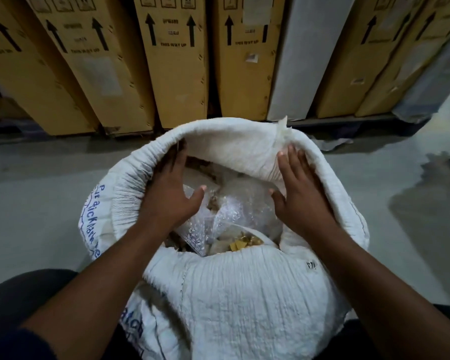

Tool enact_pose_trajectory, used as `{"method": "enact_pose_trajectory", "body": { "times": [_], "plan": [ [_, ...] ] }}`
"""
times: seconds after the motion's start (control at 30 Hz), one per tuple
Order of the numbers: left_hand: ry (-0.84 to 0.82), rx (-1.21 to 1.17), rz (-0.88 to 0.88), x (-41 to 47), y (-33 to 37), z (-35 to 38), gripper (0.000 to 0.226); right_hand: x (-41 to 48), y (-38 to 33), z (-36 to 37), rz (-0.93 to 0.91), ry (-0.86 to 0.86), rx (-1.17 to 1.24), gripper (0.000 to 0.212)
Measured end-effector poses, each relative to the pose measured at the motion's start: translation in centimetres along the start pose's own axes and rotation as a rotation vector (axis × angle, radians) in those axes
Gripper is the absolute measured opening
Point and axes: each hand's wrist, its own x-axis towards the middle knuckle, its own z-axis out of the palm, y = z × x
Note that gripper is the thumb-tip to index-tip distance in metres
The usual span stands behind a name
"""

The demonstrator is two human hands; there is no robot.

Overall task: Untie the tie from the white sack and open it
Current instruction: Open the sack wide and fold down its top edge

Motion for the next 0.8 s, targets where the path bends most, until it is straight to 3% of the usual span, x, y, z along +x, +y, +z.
{"method": "enact_pose_trajectory", "body": {
  "times": [0.1, 0.17, 0.27, 0.37, 0.43, 0.5, 0.67, 0.73, 0.8],
  "plan": [
    [-0.086, 0.012, -0.001, -0.2, -0.1, 0.2, 0.104, -0.2, -1.4, 0.0, -0.080, 0.106, 0.019, 0.046],
    [-0.191, 0.004, 0.005, -0.8, 0.1, 0.7, 0.101, -0.6, -2.0, 0.1, -0.064, 0.056, -0.006, 0.016],
    [-0.247, 0.027, 0.005, -1.6, 0.2, 1.0, 0.097, -0.6, -1.5, 0.4, 0.107, -0.054, 0.097, 0.031],
    [-0.189, 0.050, 0.011, -1.6, 0.3, 1.0, 0.086, -0.2, -0.3, 0.1, 0.287, -0.147, 0.207, 0.017],
    [-0.181, 0.060, 0.008, -1.5, 0.3, 1.0, 0.082, 0.4, 0.1, -0.1, 0.327, -0.148, 0.230, 0.072],
    [-0.133, 0.051, 0.002, -1.2, 0.2, 0.7, 0.089, 1.3, -0.4, -0.6, 0.276, -0.014, 0.278, 0.100],
    [0.156, 0.055, -0.032, 0.3, -0.1, -1.0, 0.104, 3.4, -0.5, -1.9, 0.139, 0.287, 0.173, 0.101],
    [0.147, 0.082, -0.072, 0.5, -0.5, -1.2, 0.105, 3.5, 0.3, -1.6, 0.176, 0.219, 0.121, 0.103],
    [0.016, 0.132, -0.098, -0.1, -1.1, -0.7, 0.106, 3.0, 1.2, -0.7, 0.235, 0.008, 0.030, 0.105]
  ]
}}
